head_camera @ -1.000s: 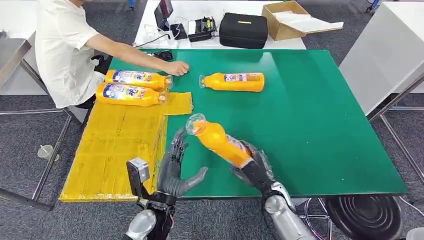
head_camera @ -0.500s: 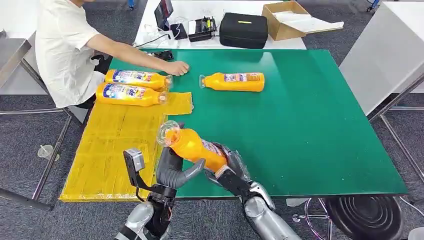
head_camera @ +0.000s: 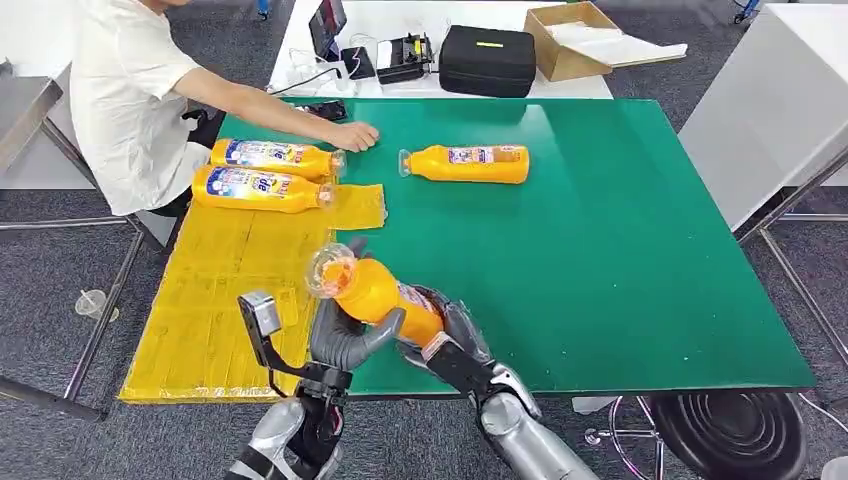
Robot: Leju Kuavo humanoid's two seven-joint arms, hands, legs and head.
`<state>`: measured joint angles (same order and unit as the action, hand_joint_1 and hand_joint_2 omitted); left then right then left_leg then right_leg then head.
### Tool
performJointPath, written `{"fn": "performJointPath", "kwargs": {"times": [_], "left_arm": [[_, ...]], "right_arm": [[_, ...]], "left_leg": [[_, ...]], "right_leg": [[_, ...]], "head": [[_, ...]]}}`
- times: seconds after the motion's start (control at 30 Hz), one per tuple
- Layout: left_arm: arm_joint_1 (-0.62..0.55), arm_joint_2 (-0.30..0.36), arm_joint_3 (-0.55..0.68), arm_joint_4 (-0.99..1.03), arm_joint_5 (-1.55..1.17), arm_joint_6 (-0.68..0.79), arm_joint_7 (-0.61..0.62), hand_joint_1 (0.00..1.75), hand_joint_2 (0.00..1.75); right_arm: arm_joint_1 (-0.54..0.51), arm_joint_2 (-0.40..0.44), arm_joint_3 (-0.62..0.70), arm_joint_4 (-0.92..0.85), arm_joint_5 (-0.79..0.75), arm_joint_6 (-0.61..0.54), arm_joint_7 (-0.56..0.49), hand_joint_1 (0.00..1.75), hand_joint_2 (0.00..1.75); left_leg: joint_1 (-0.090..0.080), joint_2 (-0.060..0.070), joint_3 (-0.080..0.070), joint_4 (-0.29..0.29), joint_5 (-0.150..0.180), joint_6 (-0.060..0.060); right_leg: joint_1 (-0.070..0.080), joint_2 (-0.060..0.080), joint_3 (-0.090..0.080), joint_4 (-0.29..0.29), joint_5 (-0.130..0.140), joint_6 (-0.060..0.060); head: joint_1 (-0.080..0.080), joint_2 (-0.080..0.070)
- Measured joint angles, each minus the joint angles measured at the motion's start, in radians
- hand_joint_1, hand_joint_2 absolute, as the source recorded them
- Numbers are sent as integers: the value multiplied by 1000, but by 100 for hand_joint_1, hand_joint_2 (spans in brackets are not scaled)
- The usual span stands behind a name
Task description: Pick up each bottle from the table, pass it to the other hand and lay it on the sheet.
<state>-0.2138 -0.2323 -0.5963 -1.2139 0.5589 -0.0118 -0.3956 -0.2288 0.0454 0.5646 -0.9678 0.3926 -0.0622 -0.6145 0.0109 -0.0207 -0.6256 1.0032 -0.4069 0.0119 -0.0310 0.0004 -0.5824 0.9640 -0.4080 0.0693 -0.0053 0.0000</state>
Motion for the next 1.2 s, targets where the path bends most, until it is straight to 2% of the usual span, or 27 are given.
{"fn": "performJointPath", "kwargs": {"times": [0.03, 0.07, 0.43, 0.47, 0.5, 0.7, 1.0, 1.07, 1.2], "left_arm": [[0, 0, 0, 0, 0, -1, 0, 66, 175], [0, 0, 1, 0, 0, -2, -1, 175, 175], [-8, 0, 4, 2, -19, -5, -27, 175, 175], [-8, 0, 3, 2, -22, -5, -28, 175, 175], [-8, 0, 4, 2, -24, -5, -29, 175, 175], [-8, 0, 2, 2, -37, -5, -32, 175, 175], [-8, 0, -1, -5, -103, 45, -34, 175, 175], [-8, 3, 0, -8, -179, 114, -59, 175, 175], [5, 29, 25, -44, -374, 258, -86, 175, 175]], "right_arm": [[0, 0, 0, 0, -1, 2, -1, 175, 175], [-1, 0, 2, 0, -1, 3, -1, 175, 175], [-8, 0, 8, 0, -25, 21, -1, 175, 175], [-8, 0, 8, 0, -26, 23, -1, 159, 175], [-8, 0, 8, 0, -28, 24, -1, 0, 175], [-8, 0, 9, 0, -37, 30, 2, 0, 175], [2, 9, 9, 2, -7, -53, 10, 0, 175], [14, 2, 6, 5, 34, -130, 21, 0, 175], [67, -31, -49, 15, 148, -390, 47, 0, 175]], "left_leg": [[0, 0, 0, 0, 0, 0], [0, 0, 0, 0, 0, 0], [0, 0, 0, 0, 0, 0], [0, 0, 0, 0, 0, 0], [0, 0, 0, 0, 0, 0], [0, 0, 0, 0, 0, 0], [0, 0, 0, 0, 0, 0], [0, 0, 0, 0, 0, 0], [0, -1, -1, 0, 0, 0]], "right_leg": [[0, 0, 0, 0, 0, 0], [0, 0, 0, 0, 0, 0], [0, 0, 0, 0, 0, 0], [0, 0, 0, 0, 0, 0], [0, 0, 0, 0, 0, 0], [0, 0, 0, 0, 0, 0], [0, 0, -1, 0, 0, 0], [0, 0, -1, 0, 0, 0], [0, -1, -1, 0, 0, 0]], "head": [[0, 0], [0, 0], [0, 0], [0, 0], [0, 0], [0, 0], [0, 0], [0, 0], [0, 0]]}}
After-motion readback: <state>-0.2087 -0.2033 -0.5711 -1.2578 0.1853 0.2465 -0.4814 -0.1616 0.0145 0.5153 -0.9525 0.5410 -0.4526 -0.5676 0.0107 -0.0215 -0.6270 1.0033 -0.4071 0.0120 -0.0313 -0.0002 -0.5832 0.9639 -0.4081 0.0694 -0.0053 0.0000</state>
